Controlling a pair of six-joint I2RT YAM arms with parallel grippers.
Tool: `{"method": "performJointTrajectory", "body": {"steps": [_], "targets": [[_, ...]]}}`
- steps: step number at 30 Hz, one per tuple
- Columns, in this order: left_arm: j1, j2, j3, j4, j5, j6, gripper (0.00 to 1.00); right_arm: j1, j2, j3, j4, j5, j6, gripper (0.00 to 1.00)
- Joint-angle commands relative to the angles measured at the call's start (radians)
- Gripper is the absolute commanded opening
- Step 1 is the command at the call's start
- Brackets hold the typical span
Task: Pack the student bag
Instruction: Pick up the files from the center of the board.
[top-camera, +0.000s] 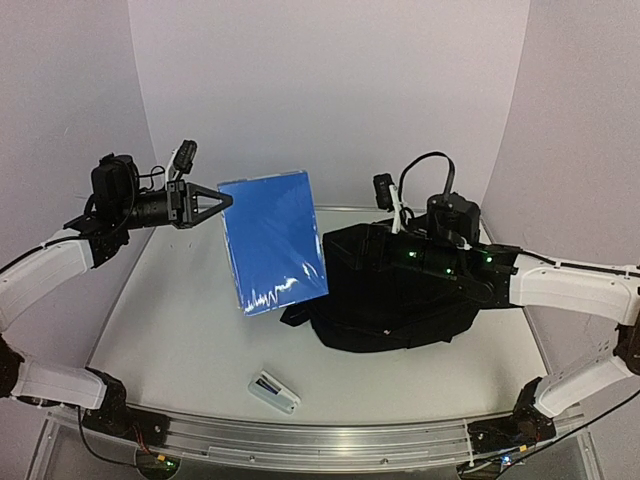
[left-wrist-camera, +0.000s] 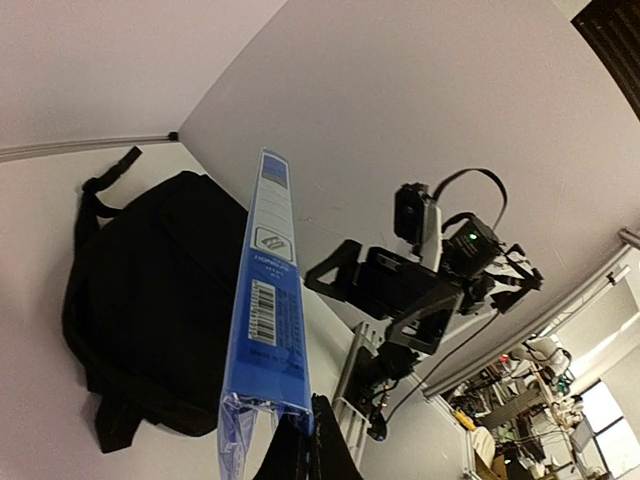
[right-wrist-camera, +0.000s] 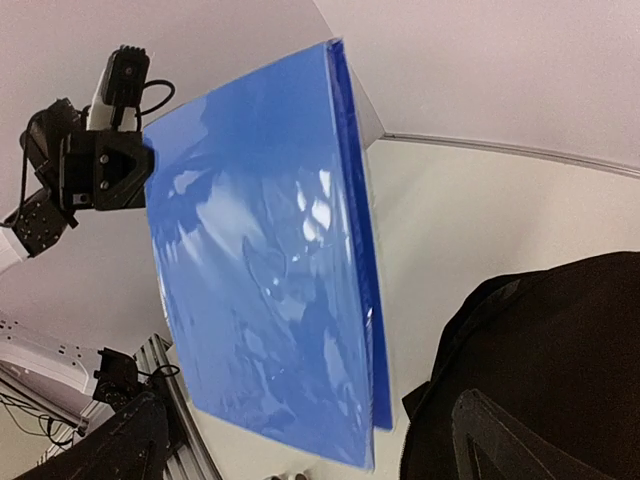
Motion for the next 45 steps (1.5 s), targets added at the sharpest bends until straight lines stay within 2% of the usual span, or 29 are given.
{"method": "performJointTrajectory", "body": {"steps": [1, 11, 15, 16, 17, 19, 20, 21, 22, 23, 24, 25, 29, 32, 33, 35, 37, 43, 45], "targets": [[-0.054, -0.028, -0.001, 0.14, 0.059, -0.096, 0.0, -0.03, -0.028, -0.036, 0.115, -0.092, 0.043, 0.98], [-0.127, -0.002, 0.014, 0.248, 0.103, -0.168, 0.0, -0.058, 0.038, -0.059, 0.263, -0.435, 0.101, 0.98], [-0.142, 0.016, 0.008, 0.31, 0.115, -0.199, 0.0, -0.058, 0.049, -0.045, 0.283, -0.478, 0.109, 0.89], [-0.145, 0.02, 0.006, 0.325, 0.118, -0.207, 0.0, -0.058, 0.053, -0.04, 0.282, -0.487, 0.109, 0.82], [-0.147, 0.025, 0.006, 0.324, 0.118, -0.207, 0.0, -0.057, 0.062, -0.029, 0.287, -0.504, 0.111, 0.63], [-0.148, 0.03, 0.003, 0.306, 0.113, -0.197, 0.0, -0.057, 0.066, -0.02, 0.292, -0.521, 0.118, 0.39], [-0.149, 0.031, 0.002, 0.286, 0.111, -0.191, 0.0, -0.058, 0.064, -0.018, 0.295, -0.522, 0.122, 0.24], [-0.148, 0.03, 0.004, 0.252, 0.104, -0.176, 0.04, -0.057, 0.06, -0.018, 0.294, -0.518, 0.123, 0.13], [-0.148, 0.022, 0.013, 0.189, 0.086, -0.141, 0.11, -0.057, 0.052, -0.02, 0.295, -0.507, 0.124, 0.05], [-0.148, 0.012, 0.025, 0.115, 0.063, -0.094, 0.23, -0.059, 0.041, -0.025, 0.295, -0.488, 0.124, 0.0], [-0.149, 0.003, 0.032, 0.054, 0.043, -0.06, 0.31, -0.059, 0.032, -0.028, 0.293, -0.473, 0.124, 0.0], [-0.148, -0.024, 0.053, -0.087, -0.028, 0.042, 0.57, -0.064, 0.008, -0.04, 0.283, -0.446, 0.123, 0.0], [-0.147, -0.089, 0.095, -0.39, -0.241, 0.185, 0.77, -0.119, -0.054, -0.064, 0.219, -0.456, 0.119, 0.0], [-0.148, -0.081, 0.156, -0.54, -0.336, 0.259, 0.81, -0.152, -0.073, -0.037, 0.073, -0.485, 0.055, 0.0], [-0.148, -0.067, 0.183, -0.607, -0.362, 0.298, 0.89, -0.153, -0.068, -0.001, -0.01, -0.487, 0.021, 0.0], [-0.148, -0.021, 0.242, -0.692, -0.347, 0.349, 0.97, -0.153, -0.05, 0.049, -0.159, -0.507, -0.037, 0.0], [-0.15, 0.027, 0.302, -0.745, -0.271, 0.394, 1.0, -0.152, -0.038, 0.075, -0.282, -0.545, -0.076, 0.0], [-0.18, 0.122, 0.393, -0.8, -0.186, 0.464, 1.0, -0.147, -0.03, 0.048, -0.344, -0.789, -0.089, 0.0], [-0.215, 0.164, 0.421, -0.822, -0.15, 0.479, 1.0, -0.136, -0.014, 0.04, -0.364, -0.828, -0.095, 0.0]]}}
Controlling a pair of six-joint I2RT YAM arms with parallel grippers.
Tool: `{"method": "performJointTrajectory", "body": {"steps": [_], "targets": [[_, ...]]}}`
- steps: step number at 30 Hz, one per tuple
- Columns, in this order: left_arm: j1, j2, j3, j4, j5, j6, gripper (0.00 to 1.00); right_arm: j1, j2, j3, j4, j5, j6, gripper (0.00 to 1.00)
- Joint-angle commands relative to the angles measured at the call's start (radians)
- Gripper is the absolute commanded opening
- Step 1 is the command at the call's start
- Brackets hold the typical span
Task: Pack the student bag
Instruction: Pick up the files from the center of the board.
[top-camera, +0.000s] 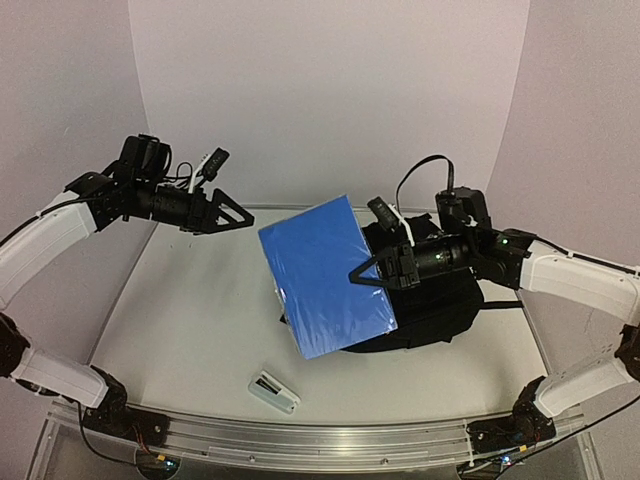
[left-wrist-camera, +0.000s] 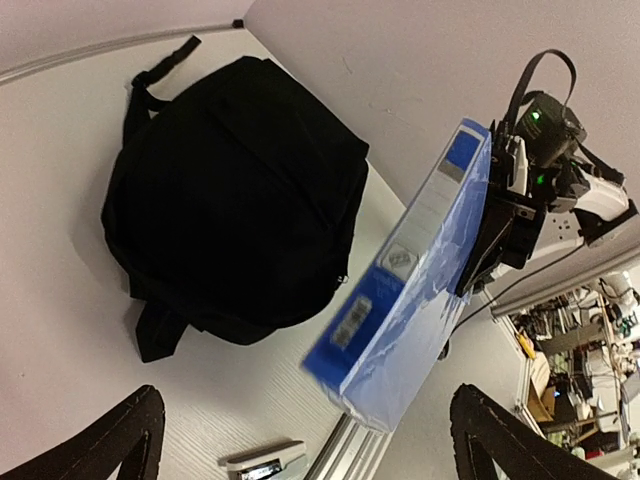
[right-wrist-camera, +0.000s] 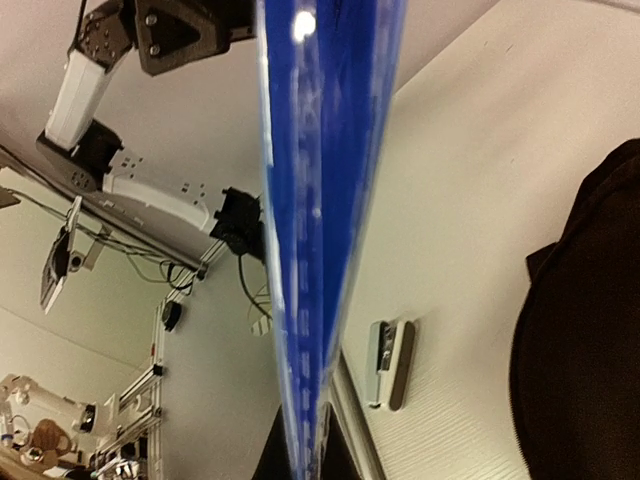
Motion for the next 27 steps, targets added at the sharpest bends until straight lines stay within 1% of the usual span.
{"method": "performJointTrajectory", "body": {"steps": [1, 3, 5, 8, 9, 11, 12, 13, 14, 16, 18, 19, 21, 23, 24, 25, 27], "targets": [[-0.076, 0.107, 0.114, -0.115, 0.095, 0.106, 1.0, 0.027, 0.027, 0.003, -0.071, -0.196, -0.055, 0.0], [-0.139, 0.162, 0.156, -0.164, 0.107, 0.133, 1.0, 0.049, 0.038, 0.004, -0.081, -0.21, -0.063, 0.0], [-0.167, 0.202, 0.18, -0.185, 0.127, 0.141, 1.0, 0.068, 0.045, 0.009, -0.085, -0.23, -0.072, 0.0], [-0.205, 0.234, 0.193, -0.196, 0.205, 0.141, 1.0, 0.084, 0.052, 0.021, -0.089, -0.255, -0.088, 0.0], [-0.215, 0.238, 0.193, -0.192, 0.23, 0.137, 0.99, 0.085, 0.057, 0.024, -0.089, -0.258, -0.092, 0.0], [-0.236, 0.245, 0.193, -0.181, 0.271, 0.126, 0.95, 0.087, 0.07, 0.029, -0.092, -0.264, -0.099, 0.0], [-0.249, 0.25, 0.193, -0.18, 0.292, 0.121, 0.9, 0.087, 0.083, 0.03, -0.094, -0.27, -0.105, 0.0], [-0.253, 0.253, 0.193, -0.182, 0.309, 0.119, 0.82, 0.087, 0.089, 0.032, -0.095, -0.274, -0.109, 0.0], [-0.256, 0.259, 0.194, -0.189, 0.318, 0.119, 0.71, 0.087, 0.099, 0.032, -0.097, -0.279, -0.114, 0.0], [-0.258, 0.264, 0.188, -0.197, 0.324, 0.117, 0.46, 0.087, 0.112, 0.03, -0.099, -0.282, -0.122, 0.0], [-0.259, 0.266, 0.177, -0.185, 0.325, 0.106, 0.26, 0.087, 0.118, 0.032, -0.099, -0.281, -0.129, 0.0], [-0.259, 0.266, 0.168, -0.179, 0.327, 0.102, 0.19, 0.086, 0.12, 0.032, -0.1, -0.275, -0.131, 0.0], [-0.259, 0.265, 0.151, -0.168, 0.328, 0.094, 0.08, 0.087, 0.121, 0.033, -0.101, -0.26, -0.136, 0.06], [-0.259, 0.265, 0.142, -0.159, 0.335, 0.088, 0.04, 0.087, 0.119, 0.033, -0.102, -0.24, -0.141, 0.09], [-0.259, 0.261, 0.133, -0.145, 0.342, 0.082, 0.01, 0.087, 0.115, 0.034, -0.1, -0.216, -0.141, 0.18], [-0.259, 0.256, 0.121, -0.133, 0.344, 0.078, 0.0, 0.087, 0.11, 0.038, -0.101, -0.19, -0.14, 0.31], [-0.256, 0.233, 0.102, -0.095, 0.317, 0.062, 0.0, 0.083, 0.094, 0.047, -0.103, -0.117, -0.129, 0.62]]}}
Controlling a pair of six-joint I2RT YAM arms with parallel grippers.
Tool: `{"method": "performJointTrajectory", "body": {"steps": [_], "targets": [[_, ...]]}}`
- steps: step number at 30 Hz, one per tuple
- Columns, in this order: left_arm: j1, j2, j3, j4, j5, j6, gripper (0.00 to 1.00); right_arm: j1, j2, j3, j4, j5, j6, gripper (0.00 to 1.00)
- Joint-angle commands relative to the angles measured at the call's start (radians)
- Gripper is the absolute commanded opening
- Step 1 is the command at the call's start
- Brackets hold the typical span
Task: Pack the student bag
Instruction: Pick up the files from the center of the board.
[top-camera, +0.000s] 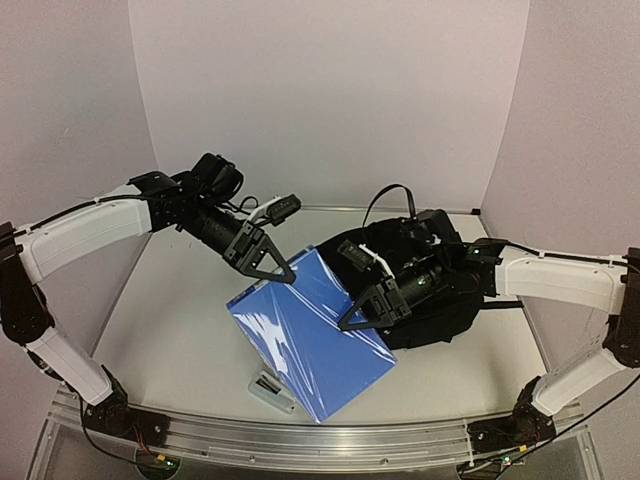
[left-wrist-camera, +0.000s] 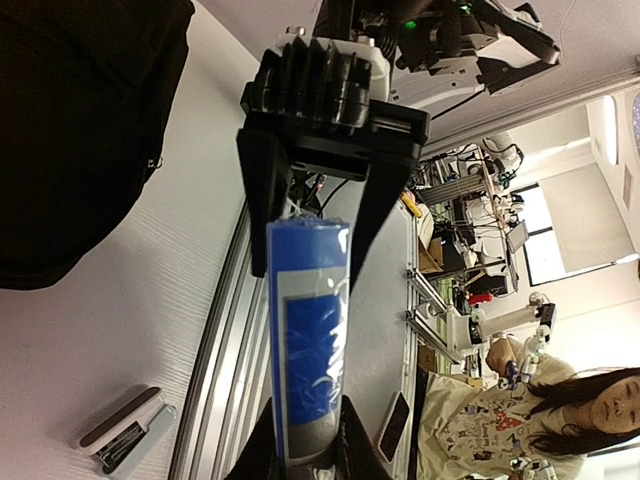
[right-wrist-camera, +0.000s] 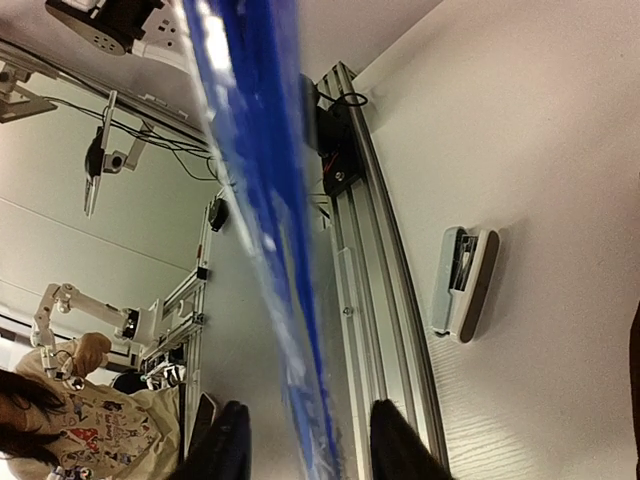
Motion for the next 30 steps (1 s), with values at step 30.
{"method": "performJointTrajectory", "body": {"steps": [30], "targets": [[0.741, -0.359, -0.459, 0.511, -0.378, -0.597, 0.0, 0.263, 0.251, 0.326, -0.193, 1.282, 0.077, 0.88]]}}
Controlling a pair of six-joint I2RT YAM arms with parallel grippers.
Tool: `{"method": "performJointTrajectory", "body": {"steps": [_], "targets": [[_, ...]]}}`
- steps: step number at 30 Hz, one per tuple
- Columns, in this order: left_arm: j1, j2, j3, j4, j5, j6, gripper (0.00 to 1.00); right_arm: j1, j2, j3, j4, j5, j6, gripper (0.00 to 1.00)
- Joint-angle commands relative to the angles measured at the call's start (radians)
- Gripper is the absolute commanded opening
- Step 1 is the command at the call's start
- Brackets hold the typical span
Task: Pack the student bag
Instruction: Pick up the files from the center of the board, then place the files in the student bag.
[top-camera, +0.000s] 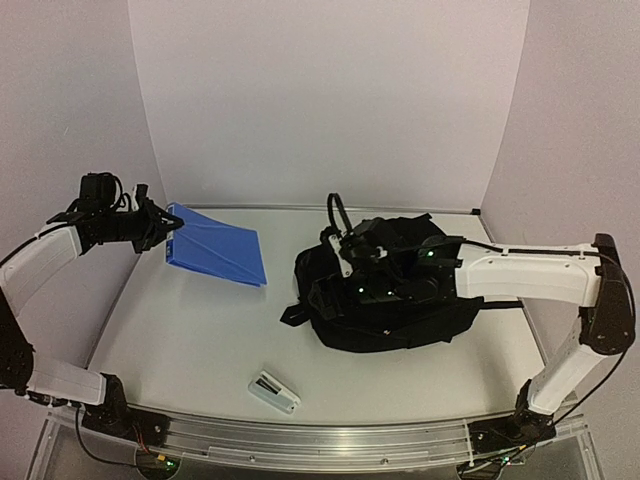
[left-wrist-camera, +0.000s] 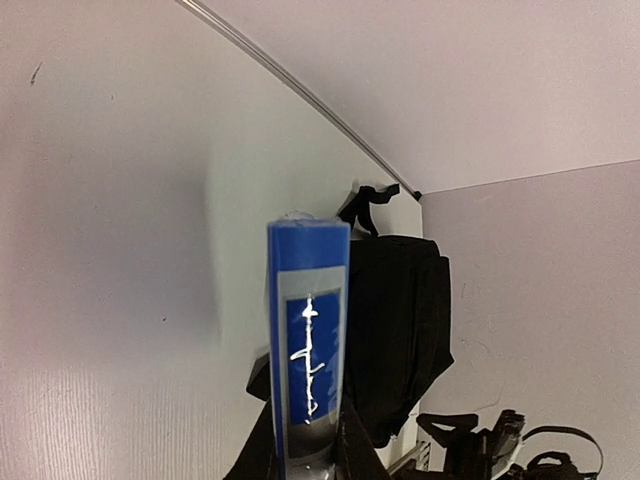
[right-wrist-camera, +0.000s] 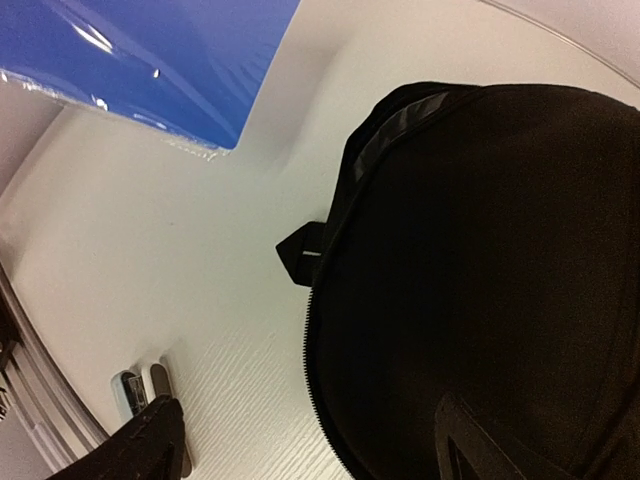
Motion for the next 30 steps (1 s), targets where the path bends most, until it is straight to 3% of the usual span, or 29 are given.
{"method": "performJointTrajectory", "body": {"steps": [1, 8, 13, 16, 17, 23, 26, 30], "targets": [[0.007, -0.049, -0.022, 0.103, 0.005, -0.038, 0.0, 0.033, 0.078, 0.073, -0.025, 0.094, -0.012, 0.88], [0.013, -0.045, -0.037, 0.111, 0.017, -0.033, 0.0, 0.083, 0.278, 0.194, -0.157, 0.286, -0.03, 0.86], [0.013, -0.033, -0.034, 0.121, 0.022, -0.031, 0.0, 0.09, 0.324, 0.231, -0.227, 0.359, -0.034, 0.81], [0.013, -0.024, -0.033, 0.129, 0.028, -0.035, 0.0, 0.089, 0.326, 0.232, -0.248, 0.395, -0.018, 0.65], [0.013, -0.02, -0.032, 0.134, 0.032, -0.035, 0.0, 0.09, 0.32, 0.233, -0.259, 0.422, -0.003, 0.53], [0.013, -0.008, -0.02, 0.148, 0.074, -0.042, 0.0, 0.09, 0.244, 0.233, -0.269, 0.447, 0.052, 0.38], [0.013, 0.0, -0.018, 0.167, 0.122, -0.052, 0.0, 0.082, 0.215, 0.229, -0.265, 0.461, 0.079, 0.06], [0.005, -0.014, -0.041, 0.217, 0.152, -0.106, 0.0, 0.05, 0.155, 0.212, -0.246, 0.445, 0.138, 0.0]]}}
